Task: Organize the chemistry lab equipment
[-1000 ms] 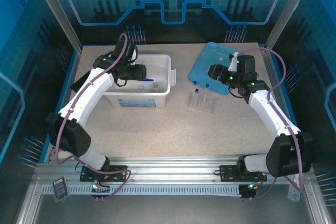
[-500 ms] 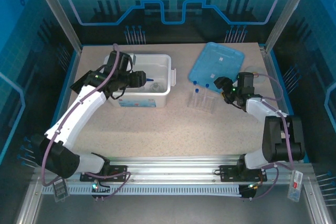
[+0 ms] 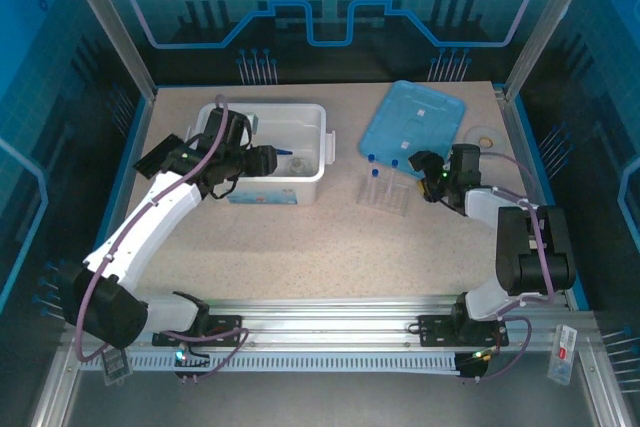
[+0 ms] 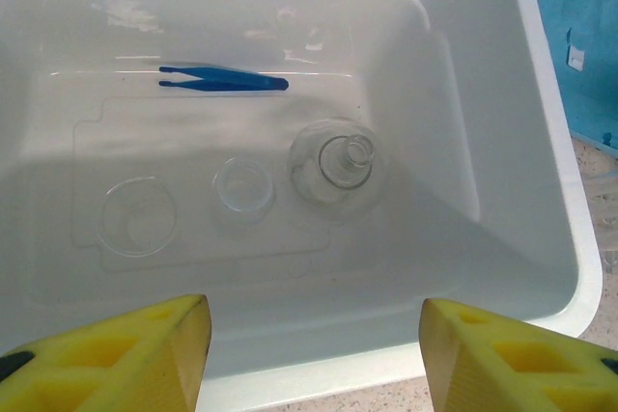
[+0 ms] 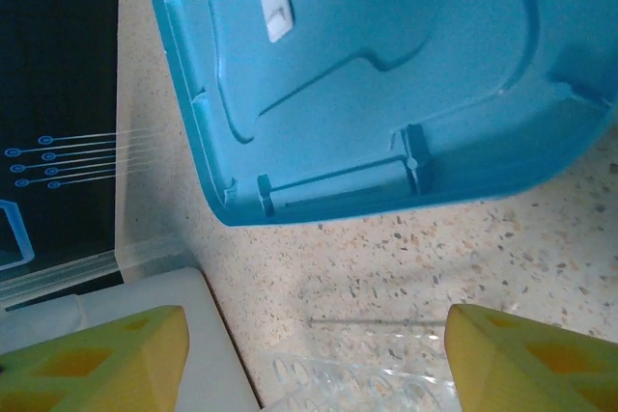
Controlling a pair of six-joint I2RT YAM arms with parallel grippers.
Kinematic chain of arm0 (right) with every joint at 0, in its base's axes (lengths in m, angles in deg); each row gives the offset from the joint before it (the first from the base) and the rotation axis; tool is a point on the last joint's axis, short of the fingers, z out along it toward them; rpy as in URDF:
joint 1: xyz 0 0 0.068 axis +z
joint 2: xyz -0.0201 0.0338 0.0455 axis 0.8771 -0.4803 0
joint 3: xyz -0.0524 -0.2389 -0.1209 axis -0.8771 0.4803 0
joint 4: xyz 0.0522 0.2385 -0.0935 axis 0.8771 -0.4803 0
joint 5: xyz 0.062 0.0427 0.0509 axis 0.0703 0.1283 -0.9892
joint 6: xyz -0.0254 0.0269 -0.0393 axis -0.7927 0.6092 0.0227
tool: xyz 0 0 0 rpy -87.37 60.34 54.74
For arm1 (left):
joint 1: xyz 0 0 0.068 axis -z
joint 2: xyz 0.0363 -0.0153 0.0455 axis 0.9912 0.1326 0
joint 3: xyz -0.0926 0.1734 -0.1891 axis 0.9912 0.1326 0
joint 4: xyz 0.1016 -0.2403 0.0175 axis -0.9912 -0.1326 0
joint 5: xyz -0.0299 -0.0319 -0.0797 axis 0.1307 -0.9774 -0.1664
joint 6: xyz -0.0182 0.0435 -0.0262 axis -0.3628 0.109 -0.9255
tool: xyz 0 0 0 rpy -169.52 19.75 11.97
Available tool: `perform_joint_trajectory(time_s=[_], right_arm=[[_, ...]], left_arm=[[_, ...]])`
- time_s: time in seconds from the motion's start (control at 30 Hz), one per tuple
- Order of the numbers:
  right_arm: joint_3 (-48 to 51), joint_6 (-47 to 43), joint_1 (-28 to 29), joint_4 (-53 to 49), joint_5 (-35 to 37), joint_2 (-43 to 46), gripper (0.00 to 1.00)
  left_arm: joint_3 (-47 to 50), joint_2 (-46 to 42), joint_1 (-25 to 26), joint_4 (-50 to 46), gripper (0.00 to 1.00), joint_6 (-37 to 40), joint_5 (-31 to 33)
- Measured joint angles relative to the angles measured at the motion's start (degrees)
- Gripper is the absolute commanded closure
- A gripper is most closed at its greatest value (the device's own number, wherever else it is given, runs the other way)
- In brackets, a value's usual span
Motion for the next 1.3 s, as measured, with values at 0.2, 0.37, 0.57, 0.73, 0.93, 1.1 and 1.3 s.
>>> perform_joint_trajectory(time_s=[0.2,0.37,0.57,0.73,0.93,1.1,1.3], right_arm=[[1.4,1.0,0.0,0.4,0.0,-0.1,0.28],[1.5,1.6,-0.1,1.8,0.0,-2.3,0.27],[1.3,2.2,-0.8,2.9,0.0,-5.3,0.28],[0.1,3.4,-0.9,4.4,0.0,-7.2,0.29],[-0.8,5.9,-1.3,7.6,0.2,-9.4,0.31],[-0.8,8.7,-1.5,9.0,0.5,-10.0,0.33],[-0.8,10.5,-2.1,12.4,2.3,-11.2,0.38]], left_arm=[[0.0,0.0,0.0,0.5,0.4,0.0,0.0],[0.0,0.0,0.0,0.9,0.4,0.0,0.0],[0.0,0.0,0.0,0.9,0.4,0.0,0.0],[0.3,0.0,0.0,0.9,0.4,0.0,0.0],[0.3,0.0,0.0,1.0,0.4,0.0,0.0],[0.3,0.0,0.0,1.0,0.4,0.0,0.0],[0.3,0.0,0.0,1.0,0.4,0.0,0.0]])
